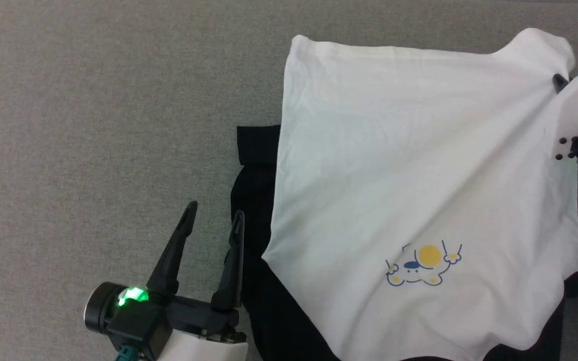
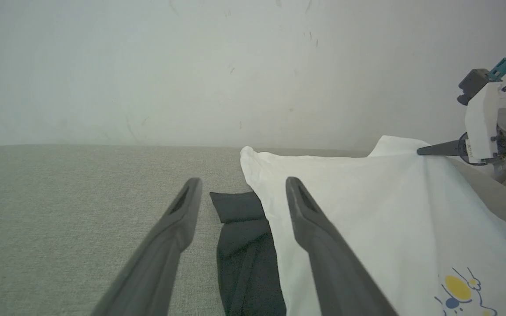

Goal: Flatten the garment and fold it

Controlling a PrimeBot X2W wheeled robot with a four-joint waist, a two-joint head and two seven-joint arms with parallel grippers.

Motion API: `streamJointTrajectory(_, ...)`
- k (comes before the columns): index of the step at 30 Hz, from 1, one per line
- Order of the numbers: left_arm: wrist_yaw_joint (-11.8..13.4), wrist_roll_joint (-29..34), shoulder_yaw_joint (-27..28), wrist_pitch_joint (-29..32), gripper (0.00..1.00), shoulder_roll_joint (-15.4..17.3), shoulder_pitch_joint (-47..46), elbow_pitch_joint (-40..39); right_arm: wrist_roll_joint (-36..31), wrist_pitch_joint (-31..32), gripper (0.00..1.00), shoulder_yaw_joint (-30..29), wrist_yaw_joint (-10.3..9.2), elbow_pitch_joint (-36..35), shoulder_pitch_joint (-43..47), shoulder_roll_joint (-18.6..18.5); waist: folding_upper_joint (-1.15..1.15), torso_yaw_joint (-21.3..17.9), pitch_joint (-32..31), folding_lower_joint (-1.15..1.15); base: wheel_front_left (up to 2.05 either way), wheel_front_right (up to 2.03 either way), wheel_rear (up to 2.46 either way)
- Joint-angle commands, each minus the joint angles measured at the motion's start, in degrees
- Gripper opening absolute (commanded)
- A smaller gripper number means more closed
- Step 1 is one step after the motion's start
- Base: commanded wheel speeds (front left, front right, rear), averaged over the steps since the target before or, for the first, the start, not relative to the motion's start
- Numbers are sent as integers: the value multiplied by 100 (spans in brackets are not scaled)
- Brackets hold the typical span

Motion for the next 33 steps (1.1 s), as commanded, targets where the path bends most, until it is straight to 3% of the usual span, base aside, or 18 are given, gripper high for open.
streamJointTrajectory(1, -45, 22, 1, -28, 100, -23, -59, -8, -110, -14, 0, -93, -4, -7, 59, -29, 0, 24, 106, 0, 0, 0, 0)
streamJointTrajectory(3, -61, 29, -17, -28, 100, -26, -102, 4, -211, -35, 0, -247, -4, 25, 106, 8, 0, 47, 161, 0, 0, 0, 0)
streamJointTrajectory(5, -75, 32, -33, -28, 100, -29, -137, 17, -331, -50, 25, -391, -4, 62, 150, 86, 0, 68, 210, 0, 0, 0, 0)
streamJointTrajectory(6, -80, 35, -38, -28, 100, -30, -152, 19, -386, -62, 79, -472, -4, 80, 159, 129, 0, 77, 237, 0, 0, 0, 0)
streamJointTrajectory(7, -82, 36, -40, -28, 100, -32, -165, 21, -453, -65, 100, -540, -4, 104, 163, 168, 0, 82, 259, 0, 0, 0, 0)
streamJointTrajectory(15, -85, 59, 12, -28, 100, -28, -215, 107, -729, -145, 100, -617, -4, 138, 45, 384, 0, -14, 190, 0, 0, 0, 0)
streamJointTrajectory(23, -105, 65, 44, -28, 100, -15, -164, 208, -437, -419, 100, -558, -4, -37, 135, 461, 0, -173, -341, 0, 0, 0, 0)
streamJointTrajectory(28, -92, 51, 127, -28, 100, 48, -24, 216, 14, -909, 100, -606, -4, -722, 606, 540, 0, -282, -726, 0, 0, 0, 0)
streamJointTrajectory(33, -27, 4, 287, -28, 100, 97, 137, 121, 312, -1381, 100, -852, -4, -1869, 1562, 740, 0, -421, -1045, 0, 0, 0, 0)
